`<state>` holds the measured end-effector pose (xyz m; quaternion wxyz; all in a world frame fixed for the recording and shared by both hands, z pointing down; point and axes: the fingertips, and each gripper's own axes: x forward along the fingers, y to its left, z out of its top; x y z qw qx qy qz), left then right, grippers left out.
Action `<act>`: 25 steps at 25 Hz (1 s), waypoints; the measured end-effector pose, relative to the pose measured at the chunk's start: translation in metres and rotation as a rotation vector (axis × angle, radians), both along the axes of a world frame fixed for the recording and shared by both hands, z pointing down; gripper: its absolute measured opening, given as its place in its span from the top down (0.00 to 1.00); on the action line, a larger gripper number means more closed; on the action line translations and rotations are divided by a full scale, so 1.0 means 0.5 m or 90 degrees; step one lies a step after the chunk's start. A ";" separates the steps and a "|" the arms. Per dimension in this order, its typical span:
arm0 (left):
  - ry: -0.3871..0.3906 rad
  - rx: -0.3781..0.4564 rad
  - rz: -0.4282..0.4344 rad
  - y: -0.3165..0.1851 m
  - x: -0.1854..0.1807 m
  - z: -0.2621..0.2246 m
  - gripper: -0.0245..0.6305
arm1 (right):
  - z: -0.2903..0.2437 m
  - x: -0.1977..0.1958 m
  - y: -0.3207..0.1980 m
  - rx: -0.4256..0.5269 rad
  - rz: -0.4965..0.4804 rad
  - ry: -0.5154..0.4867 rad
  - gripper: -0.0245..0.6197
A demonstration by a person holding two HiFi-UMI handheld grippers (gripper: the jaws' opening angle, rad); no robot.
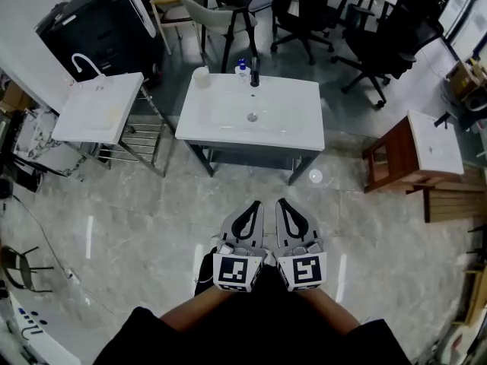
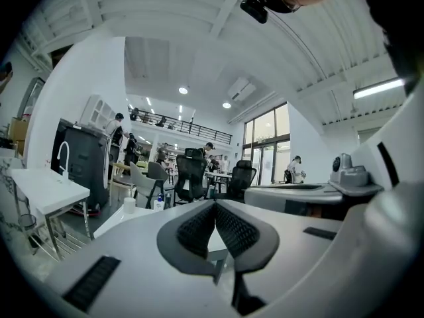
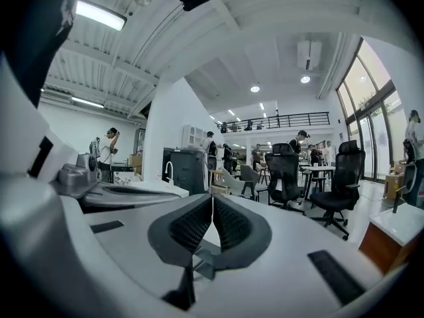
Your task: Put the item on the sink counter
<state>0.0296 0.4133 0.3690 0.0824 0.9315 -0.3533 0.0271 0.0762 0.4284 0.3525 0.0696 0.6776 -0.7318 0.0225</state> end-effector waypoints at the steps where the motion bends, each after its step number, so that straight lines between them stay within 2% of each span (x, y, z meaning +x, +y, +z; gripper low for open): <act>1: 0.005 0.004 0.004 0.000 -0.001 -0.008 0.94 | 0.004 0.000 0.001 -0.009 0.004 0.001 0.91; 5: 0.018 0.035 0.017 -0.011 -0.014 -0.047 0.94 | 0.029 -0.008 -0.004 -0.046 0.008 -0.030 0.91; 9: 0.002 0.022 -0.011 -0.024 -0.053 -0.037 0.94 | 0.023 -0.040 -0.009 -0.040 -0.011 -0.045 0.91; 14: -0.016 0.063 -0.025 -0.014 -0.063 -0.035 0.94 | 0.030 -0.056 -0.002 -0.037 -0.040 -0.042 0.91; 19: -0.035 0.043 -0.026 0.001 -0.063 -0.005 0.94 | 0.047 -0.055 0.017 -0.045 -0.046 -0.047 0.91; 25: -0.034 0.035 -0.011 0.033 -0.028 0.011 0.94 | 0.058 -0.024 0.041 -0.039 -0.050 -0.046 0.91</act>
